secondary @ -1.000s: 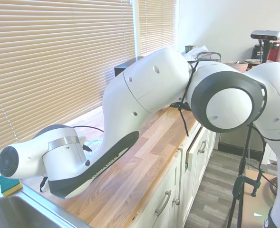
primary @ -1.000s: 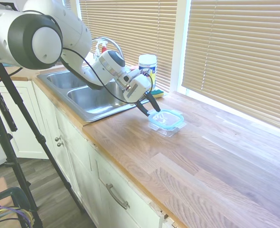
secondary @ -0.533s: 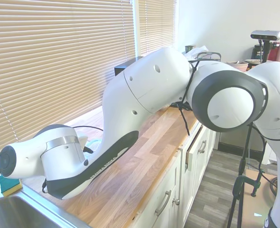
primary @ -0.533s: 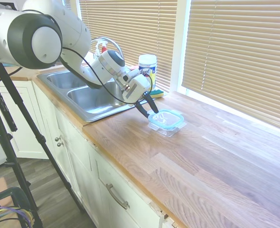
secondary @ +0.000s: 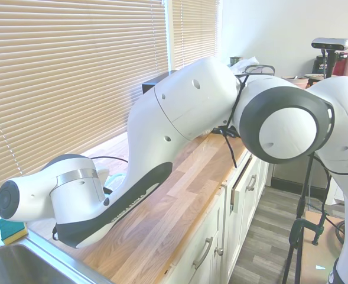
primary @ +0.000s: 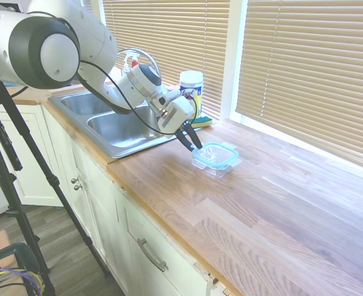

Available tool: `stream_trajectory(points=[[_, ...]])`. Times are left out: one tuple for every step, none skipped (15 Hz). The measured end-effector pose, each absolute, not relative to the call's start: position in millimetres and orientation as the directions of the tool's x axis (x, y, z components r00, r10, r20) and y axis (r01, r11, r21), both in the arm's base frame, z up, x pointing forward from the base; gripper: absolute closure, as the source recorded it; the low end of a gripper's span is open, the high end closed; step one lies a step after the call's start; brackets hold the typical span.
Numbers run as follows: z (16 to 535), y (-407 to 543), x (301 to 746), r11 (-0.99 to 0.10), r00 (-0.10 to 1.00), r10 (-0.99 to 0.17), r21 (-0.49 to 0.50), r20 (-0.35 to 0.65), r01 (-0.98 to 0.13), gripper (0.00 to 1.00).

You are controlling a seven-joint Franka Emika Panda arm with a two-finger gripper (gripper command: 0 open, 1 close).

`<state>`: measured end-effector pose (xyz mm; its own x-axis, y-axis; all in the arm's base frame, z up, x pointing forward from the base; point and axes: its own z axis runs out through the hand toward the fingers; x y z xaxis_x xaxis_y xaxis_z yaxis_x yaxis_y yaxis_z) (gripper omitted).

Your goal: Uncover the lid of the food container

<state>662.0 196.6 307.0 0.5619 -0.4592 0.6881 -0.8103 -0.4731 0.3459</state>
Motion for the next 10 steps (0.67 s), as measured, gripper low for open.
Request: stream_trajectory(points=[[308,197,662,-0.474,0.563,-0.46,0.346,0.687,-0.81,1.0],[308,198,661,-0.475,0.563,-0.462,0.345,0.685,-0.81,1.0],[309,200,661,-0.476,0.563,-0.465,0.343,0.683,-0.809,1.0],[310,201,660,-0.477,0.563,-0.465,0.343,0.683,-0.809,1.0],[312,201,660,-0.476,0.563,-0.465,0.343,0.683,-0.81,1.0],[314,202,659,-0.476,0.561,-0.466,0.34,0.684,-0.811,1.0],[318,202,659,-0.476,0.559,-0.467,0.338,0.685,-0.812,1.0],[322,202,659,-0.475,0.556,-0.469,0.335,0.686,-0.814,1.0],[327,202,658,-0.474,0.554,-0.472,0.332,0.686,-0.815,1.0],[333,202,658,-0.475,0.55,-0.476,0.326,0.686,-0.817,1.0]])
